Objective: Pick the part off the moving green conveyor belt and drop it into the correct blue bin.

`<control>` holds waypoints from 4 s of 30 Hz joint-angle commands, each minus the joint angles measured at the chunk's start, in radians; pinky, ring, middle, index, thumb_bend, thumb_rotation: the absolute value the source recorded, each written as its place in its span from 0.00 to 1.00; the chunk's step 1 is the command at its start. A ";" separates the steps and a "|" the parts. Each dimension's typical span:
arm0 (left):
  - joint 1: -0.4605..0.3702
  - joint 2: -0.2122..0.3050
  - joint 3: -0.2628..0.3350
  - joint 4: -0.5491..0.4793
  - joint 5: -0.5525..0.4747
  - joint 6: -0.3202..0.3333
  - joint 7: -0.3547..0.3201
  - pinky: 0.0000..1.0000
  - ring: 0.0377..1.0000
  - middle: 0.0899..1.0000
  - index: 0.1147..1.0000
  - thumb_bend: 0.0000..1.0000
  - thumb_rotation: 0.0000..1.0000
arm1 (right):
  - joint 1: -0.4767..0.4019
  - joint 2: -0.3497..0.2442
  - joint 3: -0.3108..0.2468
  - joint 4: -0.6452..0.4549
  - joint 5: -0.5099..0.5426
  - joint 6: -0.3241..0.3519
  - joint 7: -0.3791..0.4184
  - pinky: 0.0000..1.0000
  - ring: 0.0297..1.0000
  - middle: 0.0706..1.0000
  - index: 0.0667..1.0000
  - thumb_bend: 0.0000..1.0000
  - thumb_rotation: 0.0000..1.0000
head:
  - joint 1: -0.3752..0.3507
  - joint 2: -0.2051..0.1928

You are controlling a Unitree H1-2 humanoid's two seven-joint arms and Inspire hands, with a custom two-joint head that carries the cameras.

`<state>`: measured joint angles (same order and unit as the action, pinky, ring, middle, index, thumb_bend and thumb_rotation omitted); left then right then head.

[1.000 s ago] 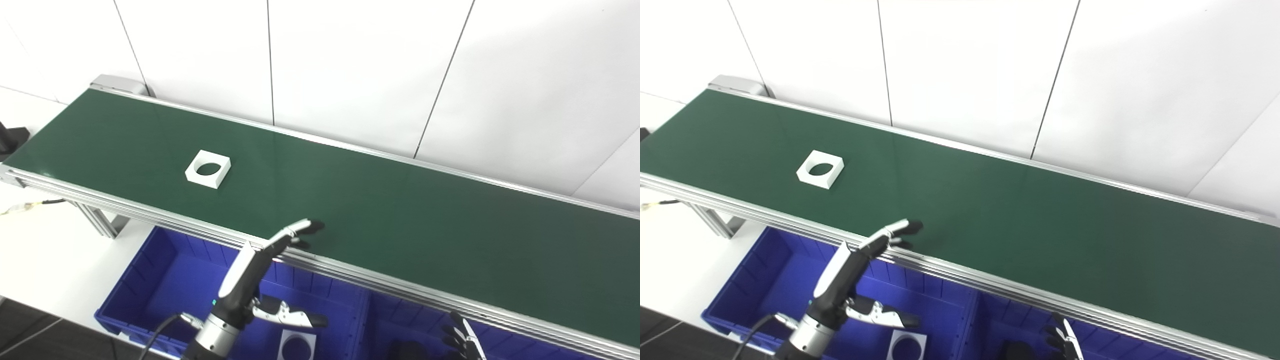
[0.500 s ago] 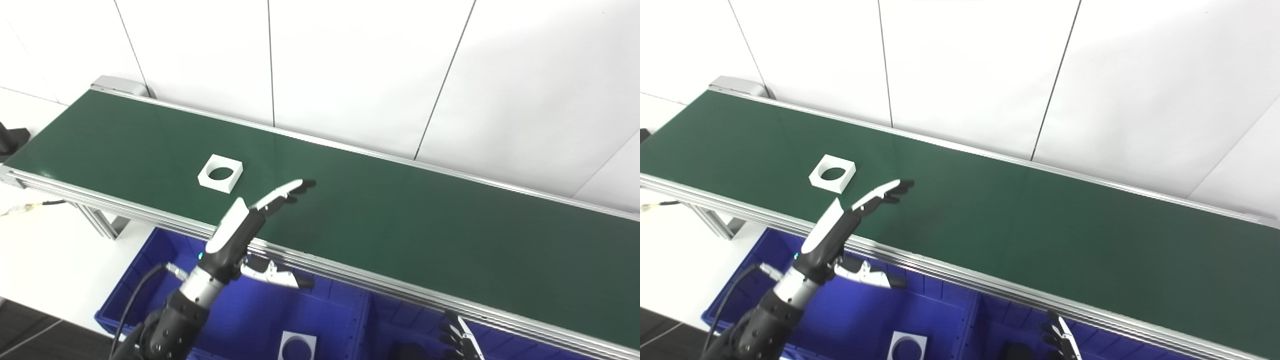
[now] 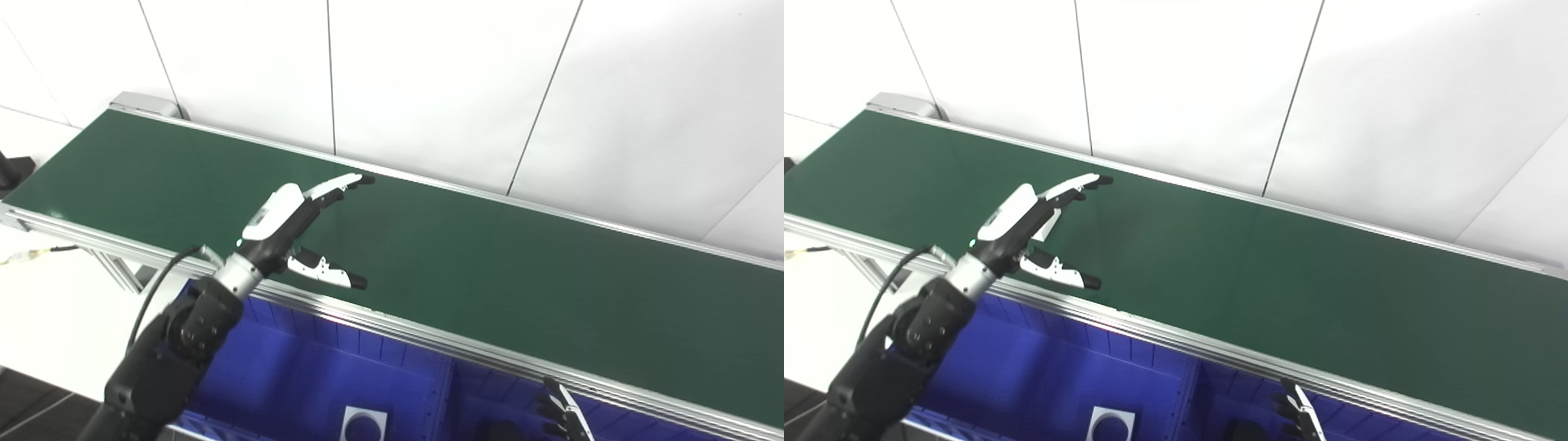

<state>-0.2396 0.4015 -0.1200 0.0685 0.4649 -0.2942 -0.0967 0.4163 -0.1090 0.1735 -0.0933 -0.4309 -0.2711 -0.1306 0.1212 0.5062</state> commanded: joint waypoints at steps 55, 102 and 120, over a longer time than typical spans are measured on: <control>-0.372 -0.022 -0.222 0.691 0.232 -0.115 0.282 0.58 0.57 0.66 0.63 0.55 0.00 | 0.023 0.011 -0.009 -0.024 0.004 -0.099 -0.039 0.68 0.75 0.79 0.90 0.78 0.25 | 0.004 0.016; 0.042 0.007 -0.072 0.032 -0.144 -0.175 0.114 0.42 0.41 0.46 0.43 0.50 0.00 | 0.062 0.072 0.002 -0.120 -0.075 -0.032 -0.040 0.70 0.75 0.79 0.89 0.79 0.25 | -0.286 0.147; 0.216 0.038 -0.219 0.010 -0.133 -0.176 0.096 0.29 0.42 0.45 0.43 0.50 0.00 | 0.043 0.129 -0.003 -0.117 -0.127 0.016 -0.055 0.72 0.76 0.80 0.91 0.80 0.38 | -0.437 0.281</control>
<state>-0.0202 0.4142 -0.3380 0.0886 0.3217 -0.4459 -0.0207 0.4609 0.0100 0.1721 -0.1864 -0.5555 -0.2641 -0.1675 -0.3145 0.7823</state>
